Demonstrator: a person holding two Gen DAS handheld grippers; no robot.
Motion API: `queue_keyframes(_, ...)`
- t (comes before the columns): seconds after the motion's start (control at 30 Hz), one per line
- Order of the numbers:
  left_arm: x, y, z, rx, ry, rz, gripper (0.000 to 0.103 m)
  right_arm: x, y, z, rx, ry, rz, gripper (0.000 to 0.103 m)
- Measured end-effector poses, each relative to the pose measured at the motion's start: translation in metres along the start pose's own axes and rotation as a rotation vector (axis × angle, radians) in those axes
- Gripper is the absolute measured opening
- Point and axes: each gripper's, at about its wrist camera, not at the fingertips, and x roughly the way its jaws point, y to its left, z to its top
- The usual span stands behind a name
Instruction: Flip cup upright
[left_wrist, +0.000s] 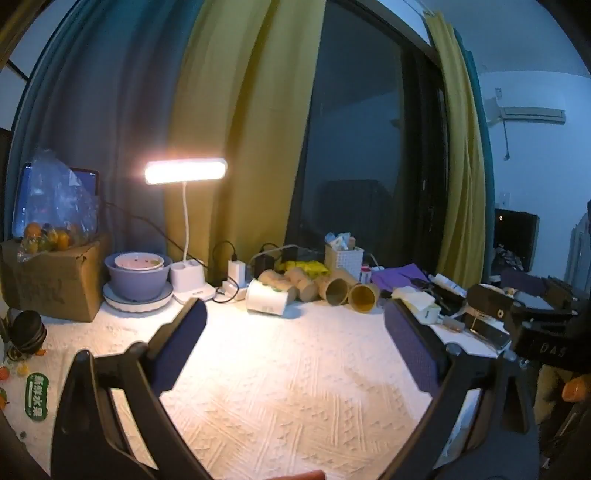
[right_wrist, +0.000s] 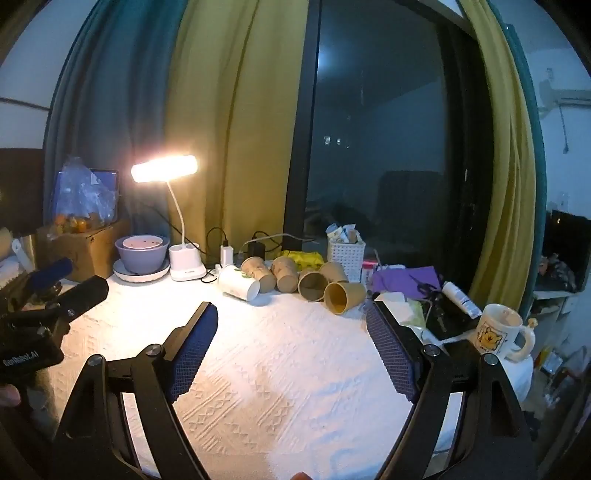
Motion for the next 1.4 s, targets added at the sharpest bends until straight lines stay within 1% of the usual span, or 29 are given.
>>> queue_keyframes(0.07, 0.0004, 0.0031, 0.006, -0.001, 0.008, -0.007, 0.098, -0.0008, -0.0004, -0.0001, 0.005, -0.002, 0.0, 0.085)
queue_keyframes(0.17, -0.0005, -0.0001, 0.0048, 0.001, 0.01, -0.021, 0.098, 0.0036, -0.0007, 0.0001, 0.003, 0.018, 0.009, 0.085)
queue_keyframes(0.27, -0.0021, -0.0018, 0.0042, -0.005, 0.01, -0.023, 0.098, 0.0024, 0.001, -0.0025, 0.002, 0.016, 0.014, 0.085)
queue_keyframes(0.53, 0.0001, 0.0006, 0.0029, -0.028, 0.024, -0.012, 0.098, 0.0024, 0.003, -0.001, 0.01, 0.018, 0.028, 0.085)
queue_keyframes(1.07, 0.0057, 0.0002, -0.0011, -0.025, 0.057, -0.01, 0.098, 0.007, 0.0019, -0.0011, 0.042, 0.029, 0.059, 0.085)
queue_keyframes(1.4, 0.0066, 0.0005, -0.0014, -0.026, 0.062, -0.011, 0.098, 0.0068, 0.0014, -0.002, 0.047, 0.028, 0.056, 0.085)
